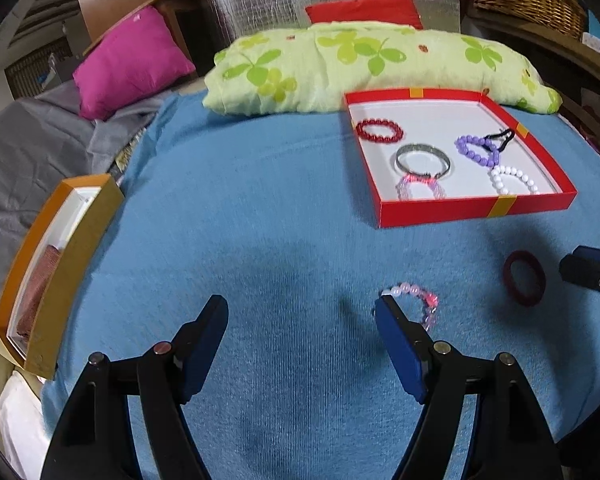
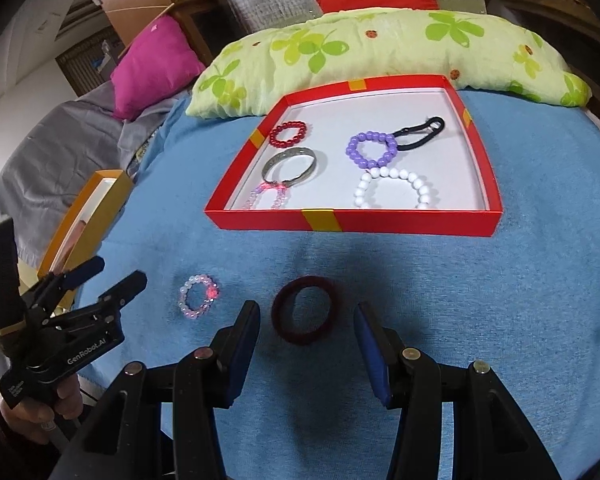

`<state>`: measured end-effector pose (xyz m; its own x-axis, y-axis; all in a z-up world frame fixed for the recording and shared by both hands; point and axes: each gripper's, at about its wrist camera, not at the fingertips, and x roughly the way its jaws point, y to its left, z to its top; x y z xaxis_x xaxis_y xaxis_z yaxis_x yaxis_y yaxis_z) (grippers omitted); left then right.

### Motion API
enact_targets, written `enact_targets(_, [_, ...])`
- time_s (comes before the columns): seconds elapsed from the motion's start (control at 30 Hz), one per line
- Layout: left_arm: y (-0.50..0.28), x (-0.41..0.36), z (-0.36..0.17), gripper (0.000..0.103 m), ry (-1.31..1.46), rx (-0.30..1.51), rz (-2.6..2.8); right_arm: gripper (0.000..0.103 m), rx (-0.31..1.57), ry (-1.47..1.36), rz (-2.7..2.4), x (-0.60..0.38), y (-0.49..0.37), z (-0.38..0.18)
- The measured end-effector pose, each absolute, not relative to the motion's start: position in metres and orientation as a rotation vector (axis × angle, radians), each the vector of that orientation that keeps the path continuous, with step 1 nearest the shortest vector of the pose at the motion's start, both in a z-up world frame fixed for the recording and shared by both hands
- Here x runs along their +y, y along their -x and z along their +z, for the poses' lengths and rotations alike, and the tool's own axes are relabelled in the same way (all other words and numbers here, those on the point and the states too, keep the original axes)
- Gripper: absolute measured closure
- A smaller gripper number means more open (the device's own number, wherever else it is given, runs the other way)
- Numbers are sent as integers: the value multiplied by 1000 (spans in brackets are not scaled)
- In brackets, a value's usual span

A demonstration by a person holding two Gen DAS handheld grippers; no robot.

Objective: Organize jewelry
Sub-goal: 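Grasp the dark red bangle with the right tool while the left approaches the pink-lavender bracelet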

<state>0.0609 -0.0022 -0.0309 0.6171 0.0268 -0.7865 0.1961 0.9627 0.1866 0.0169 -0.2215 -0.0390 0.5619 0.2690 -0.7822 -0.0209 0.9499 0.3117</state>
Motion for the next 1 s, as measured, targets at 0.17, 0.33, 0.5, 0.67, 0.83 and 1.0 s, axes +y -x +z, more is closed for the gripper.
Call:
enact_targets(0.17, [-62, 2, -39, 26, -258, 947, -110, 51, 968, -324, 156, -235, -17, -42])
enact_targets(0.33, [-59, -3, -40, 26, -263, 960, -145, 51, 960, -320, 154, -238, -18, -42])
enact_targets(0.5, [-57, -8, -42, 26, -267, 968, -168, 54, 969, -288, 161, -230, -19, -47])
enact_targets(0.67, [-59, -10, -47, 26, -285, 983, -160, 61, 980, -237, 145, -219, -24, -56])
enact_targets(0.83, [-59, -9, -47, 26, -277, 985, -162, 84, 1011, -189, 117, -209, -33, -71])
enact_targets(1.0, [-59, -9, -48, 26, -272, 987, -169, 98, 983, -109, 78, -202, -31, -70])
